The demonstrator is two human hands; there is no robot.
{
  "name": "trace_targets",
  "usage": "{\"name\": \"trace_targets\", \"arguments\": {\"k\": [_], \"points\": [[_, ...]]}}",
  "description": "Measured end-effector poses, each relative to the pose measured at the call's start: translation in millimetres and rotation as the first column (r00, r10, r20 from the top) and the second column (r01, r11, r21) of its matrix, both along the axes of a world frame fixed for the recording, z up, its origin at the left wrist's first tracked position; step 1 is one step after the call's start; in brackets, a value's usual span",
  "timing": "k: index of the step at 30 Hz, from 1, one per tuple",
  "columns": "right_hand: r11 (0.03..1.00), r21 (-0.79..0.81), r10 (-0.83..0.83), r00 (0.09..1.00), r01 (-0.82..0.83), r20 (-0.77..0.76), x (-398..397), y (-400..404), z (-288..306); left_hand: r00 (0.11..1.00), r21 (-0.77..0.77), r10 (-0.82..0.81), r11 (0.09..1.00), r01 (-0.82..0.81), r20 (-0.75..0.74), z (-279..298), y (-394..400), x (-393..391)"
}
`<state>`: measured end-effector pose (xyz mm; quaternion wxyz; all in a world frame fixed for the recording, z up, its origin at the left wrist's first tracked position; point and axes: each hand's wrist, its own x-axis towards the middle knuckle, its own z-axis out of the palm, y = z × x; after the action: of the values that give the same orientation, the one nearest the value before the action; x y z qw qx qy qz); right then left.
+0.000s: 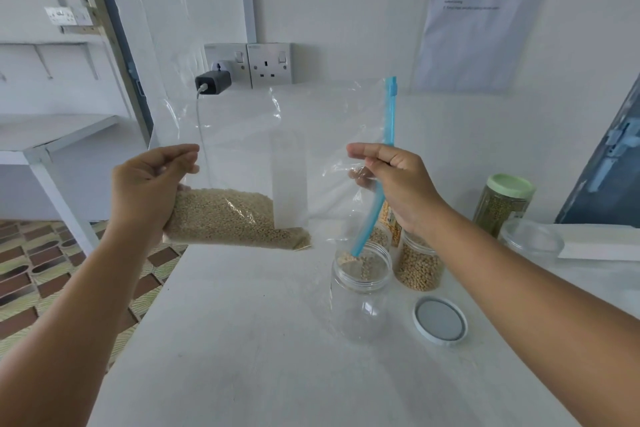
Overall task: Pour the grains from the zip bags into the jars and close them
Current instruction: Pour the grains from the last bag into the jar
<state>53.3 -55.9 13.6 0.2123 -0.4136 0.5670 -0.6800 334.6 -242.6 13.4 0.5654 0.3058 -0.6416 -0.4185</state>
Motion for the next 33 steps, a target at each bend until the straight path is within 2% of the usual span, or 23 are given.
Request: {"name": "trace_targets", "arguments": {"k": [16,28,30,33], "points": [[0.999,-0.046,-0.010,0.998,0.013,0.069,1,3,5,0.998,-0.056,0.002,0.998,0.001,0.058,35,2,-2],[0.998,-0.059,-0.010,0.993,0.017,0.115,-3,17,-1,0.994,-0.077,-0.015,0.997,0.023,0.107,41,11,-10],[0.998,-0.061,0.002,0.994,0.004,0.107,-5,18,-2,0.993,-0.071,-0.012,0.997,0.021,0.113,40,11,-10],[1.000,0.008,-0.013,1.000,0.013,-0.008,-8,20,-5,0.994,-0.056,-0.022,0.998,0.029,0.111,38,13,-10]]}}
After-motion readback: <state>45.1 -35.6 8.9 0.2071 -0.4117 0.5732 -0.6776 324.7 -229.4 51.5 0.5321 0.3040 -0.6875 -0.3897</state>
